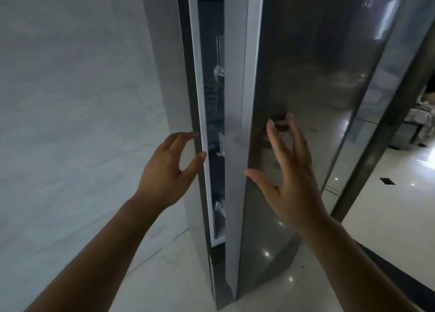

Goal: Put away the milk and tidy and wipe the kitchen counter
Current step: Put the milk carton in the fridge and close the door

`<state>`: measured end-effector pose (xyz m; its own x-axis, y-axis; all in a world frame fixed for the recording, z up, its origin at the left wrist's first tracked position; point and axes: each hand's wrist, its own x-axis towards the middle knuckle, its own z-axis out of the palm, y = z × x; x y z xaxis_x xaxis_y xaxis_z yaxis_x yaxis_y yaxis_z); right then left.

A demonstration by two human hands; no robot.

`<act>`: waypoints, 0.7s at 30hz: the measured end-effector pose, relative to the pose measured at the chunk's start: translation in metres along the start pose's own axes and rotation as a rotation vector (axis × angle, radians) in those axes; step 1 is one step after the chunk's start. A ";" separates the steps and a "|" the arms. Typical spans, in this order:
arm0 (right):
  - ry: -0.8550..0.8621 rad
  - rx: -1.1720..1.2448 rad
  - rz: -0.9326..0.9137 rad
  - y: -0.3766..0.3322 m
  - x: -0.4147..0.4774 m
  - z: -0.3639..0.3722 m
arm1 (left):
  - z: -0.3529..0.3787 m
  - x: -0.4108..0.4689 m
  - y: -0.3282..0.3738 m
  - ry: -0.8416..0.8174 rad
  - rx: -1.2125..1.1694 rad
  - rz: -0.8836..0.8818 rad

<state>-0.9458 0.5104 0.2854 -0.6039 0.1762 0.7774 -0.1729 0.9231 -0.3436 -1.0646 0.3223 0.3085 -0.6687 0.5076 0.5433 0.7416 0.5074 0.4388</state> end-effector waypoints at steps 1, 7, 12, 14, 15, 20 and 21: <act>-0.002 -0.006 -0.019 0.004 0.008 0.007 | 0.000 0.008 -0.003 0.016 -0.012 0.000; -0.028 -0.068 -0.088 0.032 0.050 0.057 | 0.006 0.048 -0.022 0.108 -0.069 0.041; -0.048 -0.138 -0.050 0.050 0.075 0.088 | 0.020 0.071 -0.030 0.086 -0.095 0.034; -0.020 -0.147 -0.075 0.058 0.077 0.094 | 0.026 0.076 -0.031 0.090 -0.090 0.016; -0.008 -0.147 -0.095 0.063 0.077 0.096 | 0.029 0.077 -0.031 0.092 -0.105 0.011; 0.012 -0.158 -0.157 0.077 0.076 0.103 | 0.042 0.072 -0.026 0.155 -0.102 -0.074; 0.011 -0.148 -0.167 0.078 0.075 0.104 | 0.044 0.071 -0.026 0.170 -0.081 -0.101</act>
<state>-1.0852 0.5601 0.2624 -0.5675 0.0201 0.8231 -0.1532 0.9797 -0.1295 -1.1334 0.3755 0.3041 -0.7267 0.3289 0.6031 0.6775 0.4887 0.5498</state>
